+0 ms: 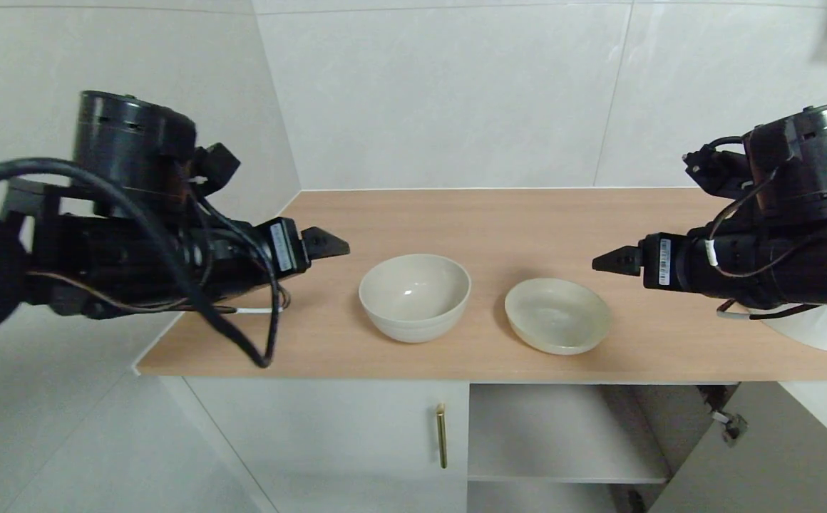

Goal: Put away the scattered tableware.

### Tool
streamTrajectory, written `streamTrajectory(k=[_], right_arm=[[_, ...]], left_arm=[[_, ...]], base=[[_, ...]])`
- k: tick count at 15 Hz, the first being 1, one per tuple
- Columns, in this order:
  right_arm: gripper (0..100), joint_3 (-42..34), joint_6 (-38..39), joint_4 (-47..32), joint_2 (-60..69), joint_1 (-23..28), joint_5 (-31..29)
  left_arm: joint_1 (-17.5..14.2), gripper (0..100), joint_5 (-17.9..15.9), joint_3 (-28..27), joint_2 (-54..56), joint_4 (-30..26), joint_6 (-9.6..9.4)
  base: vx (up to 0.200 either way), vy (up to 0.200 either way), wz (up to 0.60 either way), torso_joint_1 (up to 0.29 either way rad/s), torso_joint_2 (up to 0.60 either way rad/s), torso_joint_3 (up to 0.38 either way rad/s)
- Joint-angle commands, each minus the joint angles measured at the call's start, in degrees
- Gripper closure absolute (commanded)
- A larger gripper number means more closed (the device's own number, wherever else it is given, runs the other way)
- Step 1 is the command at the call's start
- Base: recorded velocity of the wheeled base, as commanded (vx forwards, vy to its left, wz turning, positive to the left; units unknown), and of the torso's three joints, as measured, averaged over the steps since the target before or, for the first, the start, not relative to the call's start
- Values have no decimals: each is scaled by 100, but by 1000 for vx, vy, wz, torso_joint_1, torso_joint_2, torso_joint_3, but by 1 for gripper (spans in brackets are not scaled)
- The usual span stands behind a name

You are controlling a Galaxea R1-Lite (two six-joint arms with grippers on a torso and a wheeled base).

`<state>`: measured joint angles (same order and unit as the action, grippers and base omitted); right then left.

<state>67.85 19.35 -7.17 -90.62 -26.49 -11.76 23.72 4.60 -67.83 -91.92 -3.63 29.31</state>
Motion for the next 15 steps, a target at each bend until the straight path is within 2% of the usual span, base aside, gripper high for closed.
streamTrajectory(k=[1,8,13,14,15], right_arm=[[0,9,8,5,-192,-5,-28],[0,-35,-1,5,-210,-49,-28],[0,-44,8,5,-210,-49,-28],[0,-44,8,5,-210,-49,-28],[0,-44,8,5,-210,-49,-28]], left_arm=[[203,0,173,6,-591,258,110],[396,0,191,15,-1083,592,84],[396,0,182,-2,-1311,609,84],[396,100,182,-2,-1364,636,84],[396,100,182,-2,-1417,688,84]], base=[[0,0,0,0,0,0],[0,0,0,0,0,0],[0,0,0,0,0,0],[0,0,0,0,0,0],[0,0,0,0,0,0]])
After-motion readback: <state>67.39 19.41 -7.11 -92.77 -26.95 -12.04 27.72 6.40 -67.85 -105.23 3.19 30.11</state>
